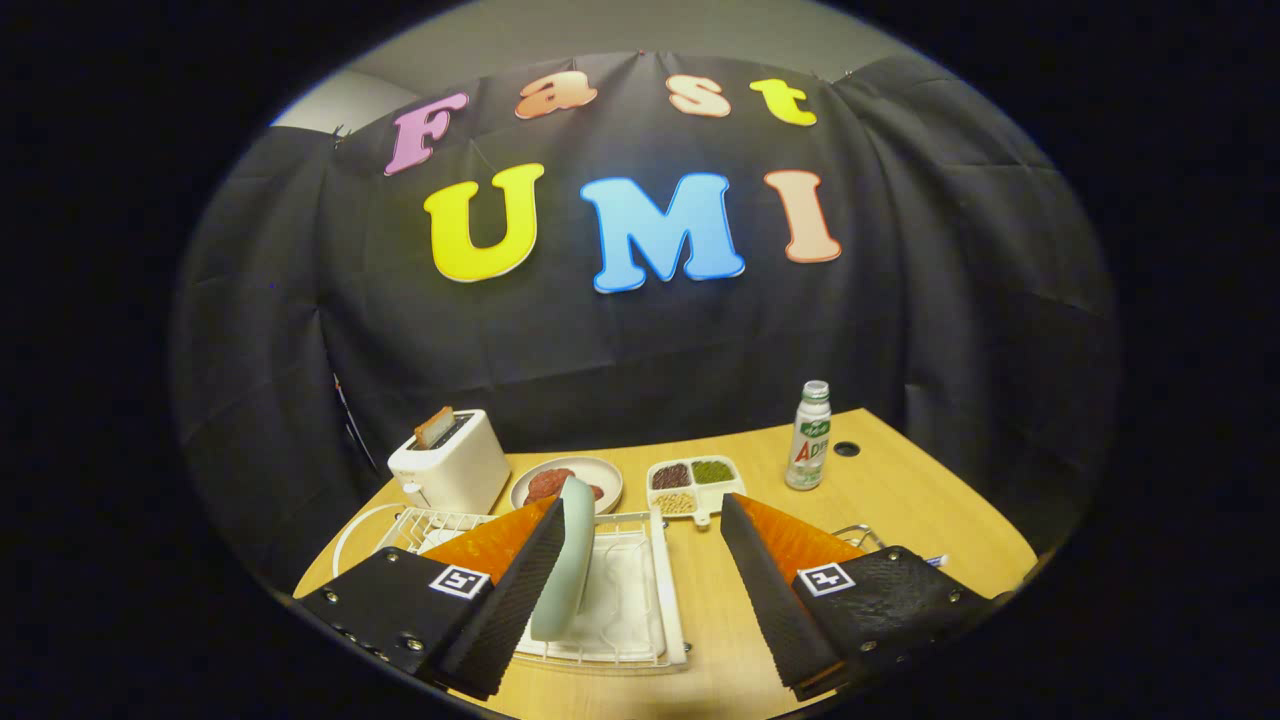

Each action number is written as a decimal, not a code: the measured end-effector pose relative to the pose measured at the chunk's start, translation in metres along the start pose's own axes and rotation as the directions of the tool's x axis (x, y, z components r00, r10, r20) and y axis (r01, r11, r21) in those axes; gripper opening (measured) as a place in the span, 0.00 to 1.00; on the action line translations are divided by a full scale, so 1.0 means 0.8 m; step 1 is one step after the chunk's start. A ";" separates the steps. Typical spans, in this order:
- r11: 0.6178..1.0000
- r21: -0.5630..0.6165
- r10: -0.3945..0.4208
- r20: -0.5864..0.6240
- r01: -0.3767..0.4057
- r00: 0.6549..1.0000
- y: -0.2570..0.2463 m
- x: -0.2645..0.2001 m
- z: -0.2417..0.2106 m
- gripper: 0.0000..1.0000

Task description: Take the plate from the dish rack, then take the spoon from the basket and place it into the plate.

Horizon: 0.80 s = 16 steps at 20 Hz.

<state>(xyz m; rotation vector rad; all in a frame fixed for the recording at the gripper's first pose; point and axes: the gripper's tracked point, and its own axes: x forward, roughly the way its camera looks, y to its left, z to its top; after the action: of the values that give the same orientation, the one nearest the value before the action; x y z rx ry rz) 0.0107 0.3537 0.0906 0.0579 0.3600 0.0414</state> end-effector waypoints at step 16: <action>0.995 0.103 0.033 -0.353 0.004 0.935 0.056 0.123 -0.114 0.67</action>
<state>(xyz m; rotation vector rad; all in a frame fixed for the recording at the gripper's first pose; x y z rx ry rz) 0.0692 0.4076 -0.0261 0.1556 0.7240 0.0480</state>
